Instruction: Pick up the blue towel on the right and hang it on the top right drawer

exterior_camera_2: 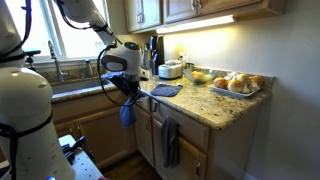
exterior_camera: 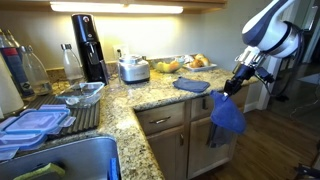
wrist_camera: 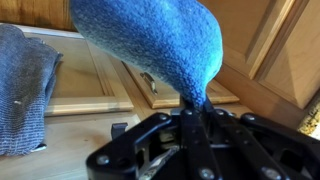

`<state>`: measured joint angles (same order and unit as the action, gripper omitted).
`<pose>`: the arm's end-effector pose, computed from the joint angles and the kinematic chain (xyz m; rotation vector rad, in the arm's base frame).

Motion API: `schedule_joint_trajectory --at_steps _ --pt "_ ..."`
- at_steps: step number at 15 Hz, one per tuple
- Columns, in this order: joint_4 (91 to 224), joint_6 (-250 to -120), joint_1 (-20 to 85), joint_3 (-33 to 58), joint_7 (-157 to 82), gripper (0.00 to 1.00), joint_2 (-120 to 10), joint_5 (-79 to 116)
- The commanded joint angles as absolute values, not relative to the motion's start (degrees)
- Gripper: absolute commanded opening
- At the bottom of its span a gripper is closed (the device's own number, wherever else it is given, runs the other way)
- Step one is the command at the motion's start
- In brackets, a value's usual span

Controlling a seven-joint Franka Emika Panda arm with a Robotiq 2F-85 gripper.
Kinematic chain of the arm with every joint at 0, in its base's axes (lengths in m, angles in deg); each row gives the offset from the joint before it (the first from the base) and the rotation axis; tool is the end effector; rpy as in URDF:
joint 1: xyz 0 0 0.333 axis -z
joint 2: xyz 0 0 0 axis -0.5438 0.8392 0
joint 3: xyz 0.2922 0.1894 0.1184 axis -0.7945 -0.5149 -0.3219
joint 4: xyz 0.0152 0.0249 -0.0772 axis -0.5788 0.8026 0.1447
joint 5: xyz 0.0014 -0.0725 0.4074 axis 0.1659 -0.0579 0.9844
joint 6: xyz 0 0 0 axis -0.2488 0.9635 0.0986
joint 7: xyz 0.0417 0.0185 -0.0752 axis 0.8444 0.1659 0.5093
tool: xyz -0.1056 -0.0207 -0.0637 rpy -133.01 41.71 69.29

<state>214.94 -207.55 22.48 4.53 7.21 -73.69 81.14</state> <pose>0.4419 0.0879 0.2905 -2.6947 -0.0175 -0.3379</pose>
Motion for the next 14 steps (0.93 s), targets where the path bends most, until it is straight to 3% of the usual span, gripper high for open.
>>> schedule_joint_trajectory --at_steps 1,14 --pt "214.85 -211.10 22.24 4.39 12.82 0.04 -69.60 84.19" --pt "206.87 -213.43 23.48 4.67 17.48 0.04 -57.00 85.00"
